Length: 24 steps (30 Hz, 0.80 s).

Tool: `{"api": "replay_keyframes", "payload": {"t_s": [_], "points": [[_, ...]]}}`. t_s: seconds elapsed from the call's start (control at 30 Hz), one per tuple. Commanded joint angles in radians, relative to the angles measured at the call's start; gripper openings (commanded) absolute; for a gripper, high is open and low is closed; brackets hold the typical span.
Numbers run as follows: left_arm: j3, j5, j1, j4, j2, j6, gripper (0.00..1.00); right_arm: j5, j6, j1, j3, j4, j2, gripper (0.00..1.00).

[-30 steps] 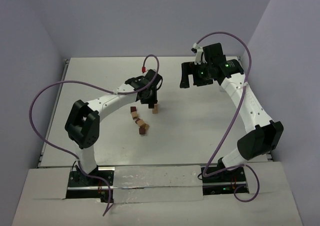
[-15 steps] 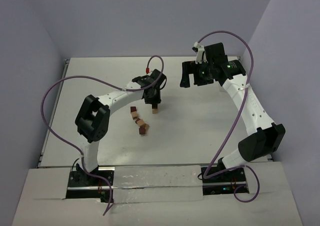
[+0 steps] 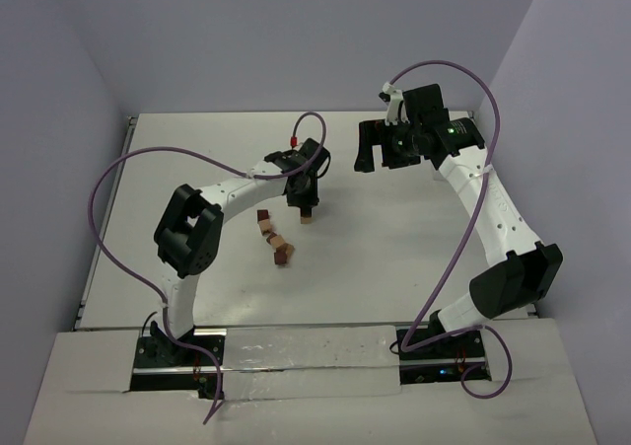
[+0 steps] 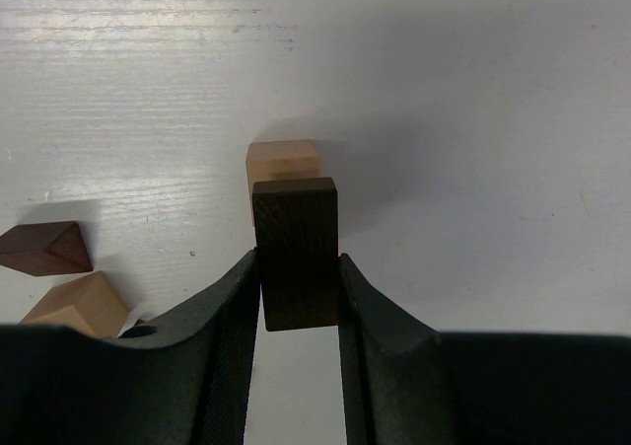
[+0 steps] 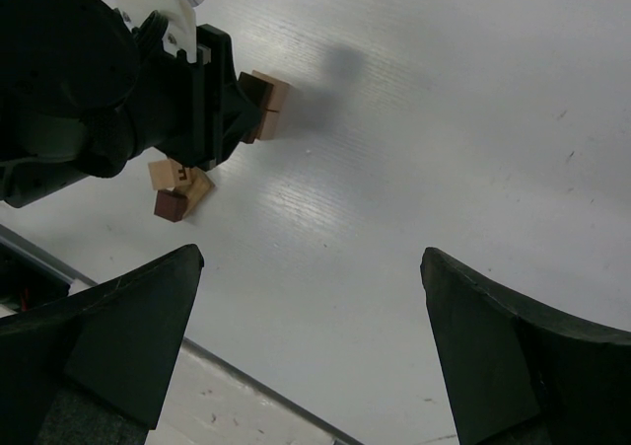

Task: Build the wood block tower

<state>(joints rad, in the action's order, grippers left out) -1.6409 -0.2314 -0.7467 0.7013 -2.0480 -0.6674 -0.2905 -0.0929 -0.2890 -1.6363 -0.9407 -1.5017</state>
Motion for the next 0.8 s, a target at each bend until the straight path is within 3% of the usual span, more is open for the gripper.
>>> {"api": "replay_keyframes", "payload": {"t_s": [0.0,0.3,0.77], "points": [[-0.047,-0.003,-0.004,-0.003,-0.008,0.014,0.07,-0.018,-0.008,0.007,-0.014,0.036,0.035,1.00],[-0.068,-0.026,-0.003,0.010,-0.029,0.011,0.14,-0.025,-0.008,0.007,-0.009,0.038,0.034,1.00],[-0.068,-0.045,0.007,0.015,-0.040,0.009,0.15,-0.036,-0.005,0.008,-0.010,0.039,0.031,1.00]]}}
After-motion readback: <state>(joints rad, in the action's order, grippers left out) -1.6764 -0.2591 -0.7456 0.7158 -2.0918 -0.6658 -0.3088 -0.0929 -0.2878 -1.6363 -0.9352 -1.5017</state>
